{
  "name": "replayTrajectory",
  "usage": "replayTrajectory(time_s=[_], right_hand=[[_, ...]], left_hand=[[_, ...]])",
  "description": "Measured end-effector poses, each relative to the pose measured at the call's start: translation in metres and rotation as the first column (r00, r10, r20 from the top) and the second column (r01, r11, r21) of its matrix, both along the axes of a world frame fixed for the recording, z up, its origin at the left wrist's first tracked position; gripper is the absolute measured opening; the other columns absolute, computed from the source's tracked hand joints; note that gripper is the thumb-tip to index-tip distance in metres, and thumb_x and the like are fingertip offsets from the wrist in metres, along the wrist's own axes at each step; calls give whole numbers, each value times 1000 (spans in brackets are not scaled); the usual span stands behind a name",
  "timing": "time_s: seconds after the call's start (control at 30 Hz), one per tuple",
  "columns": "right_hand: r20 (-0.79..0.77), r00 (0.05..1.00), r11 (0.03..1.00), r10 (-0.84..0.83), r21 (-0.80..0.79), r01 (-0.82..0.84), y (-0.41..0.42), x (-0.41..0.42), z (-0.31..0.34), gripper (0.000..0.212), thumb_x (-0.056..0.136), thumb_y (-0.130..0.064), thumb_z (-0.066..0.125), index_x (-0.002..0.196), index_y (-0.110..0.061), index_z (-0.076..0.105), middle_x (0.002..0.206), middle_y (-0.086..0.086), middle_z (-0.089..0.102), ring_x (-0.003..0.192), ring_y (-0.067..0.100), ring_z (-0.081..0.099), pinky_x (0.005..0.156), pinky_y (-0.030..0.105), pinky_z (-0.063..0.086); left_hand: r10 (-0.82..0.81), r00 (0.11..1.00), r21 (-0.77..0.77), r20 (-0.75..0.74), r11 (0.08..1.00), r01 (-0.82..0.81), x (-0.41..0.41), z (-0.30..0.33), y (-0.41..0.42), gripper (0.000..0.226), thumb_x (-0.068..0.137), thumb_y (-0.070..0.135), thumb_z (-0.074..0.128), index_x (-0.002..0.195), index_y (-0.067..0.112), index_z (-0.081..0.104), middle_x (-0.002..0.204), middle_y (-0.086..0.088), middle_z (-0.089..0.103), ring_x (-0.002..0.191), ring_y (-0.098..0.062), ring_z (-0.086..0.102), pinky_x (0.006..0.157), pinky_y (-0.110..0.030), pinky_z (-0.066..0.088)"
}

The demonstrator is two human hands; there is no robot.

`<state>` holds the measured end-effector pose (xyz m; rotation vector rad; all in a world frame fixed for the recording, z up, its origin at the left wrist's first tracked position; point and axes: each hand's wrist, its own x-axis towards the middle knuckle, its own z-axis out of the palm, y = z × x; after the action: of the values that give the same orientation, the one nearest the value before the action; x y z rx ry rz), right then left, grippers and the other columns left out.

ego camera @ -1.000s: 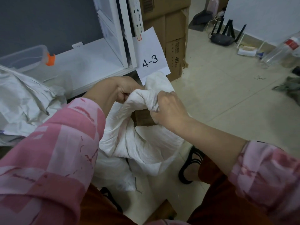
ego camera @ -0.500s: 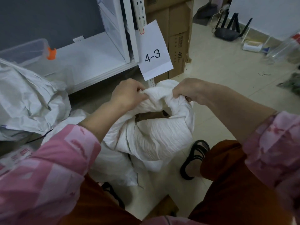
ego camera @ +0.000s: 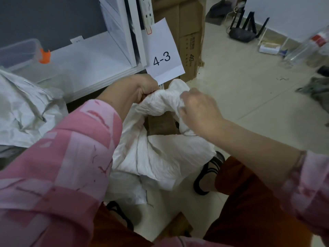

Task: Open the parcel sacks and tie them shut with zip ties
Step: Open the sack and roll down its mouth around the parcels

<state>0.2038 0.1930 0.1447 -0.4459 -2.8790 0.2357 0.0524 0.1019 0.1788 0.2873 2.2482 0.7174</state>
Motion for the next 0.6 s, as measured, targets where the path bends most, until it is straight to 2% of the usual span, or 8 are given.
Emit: replayTrajectory(time_s=[0.1,0.2,0.27,0.33,0.43,0.53,0.6], right_hand=[[-11,999,998,52,-31,-52,-18,1,-15,12,91,-6,51,103,-5,53,103,12,50,83,26,53,62,30,32],[-51,999,999,2,-50,-5,-11,-8,-19,17,89,4,46,101,-4,56,101,14,57,82,24,54,63,28,32],[-76,997,991,-12,-131,2,-13,-10,-19,17,91,-5,49,106,-4,55,102,12,60,83,23,55,63,28,35],[-82,997,980,9,-200,-25,-14,-12,-18,28,90,-16,56,116,-6,53,105,11,62,89,24,59,69,28,42],[-51,998,967,44,-248,-56,-18,-11,-16,40,87,-26,62,122,-8,52,107,9,62,94,24,60,71,26,40],[-22,997,961,70,-267,-74,-22,-12,-14,35,86,-28,62,112,-7,54,93,6,58,85,22,57,65,25,35],[-3,997,949,74,-308,-71,-19,-14,-12,16,90,-23,58,95,-8,55,79,1,49,74,20,49,56,22,30]], left_hand=[[-16,998,8,67,1000,15,1,4,0,16,84,-3,57,68,0,54,62,-16,54,52,-24,54,47,-24,46],[-62,988,13,143,998,61,5,-1,-5,18,84,-4,54,66,-2,55,52,-13,56,45,-21,57,42,-20,48],[-69,982,35,177,997,64,5,-5,-9,15,86,-2,53,72,-3,57,65,-16,59,58,-25,59,46,-24,52],[-54,978,56,200,997,44,1,-9,-14,14,88,-1,51,76,-4,58,74,-17,58,65,-26,58,49,-24,53],[-52,965,56,258,998,39,-1,-9,-21,13,89,0,49,82,-5,60,81,-19,58,73,-29,59,56,-26,55],[-54,961,65,272,997,38,1,-8,-23,14,88,-1,49,80,-5,60,77,-19,60,71,-28,60,58,-27,55],[-30,964,53,265,998,16,5,-4,-22,17,87,-1,51,72,-1,59,68,-17,56,60,-24,58,52,-24,52]])
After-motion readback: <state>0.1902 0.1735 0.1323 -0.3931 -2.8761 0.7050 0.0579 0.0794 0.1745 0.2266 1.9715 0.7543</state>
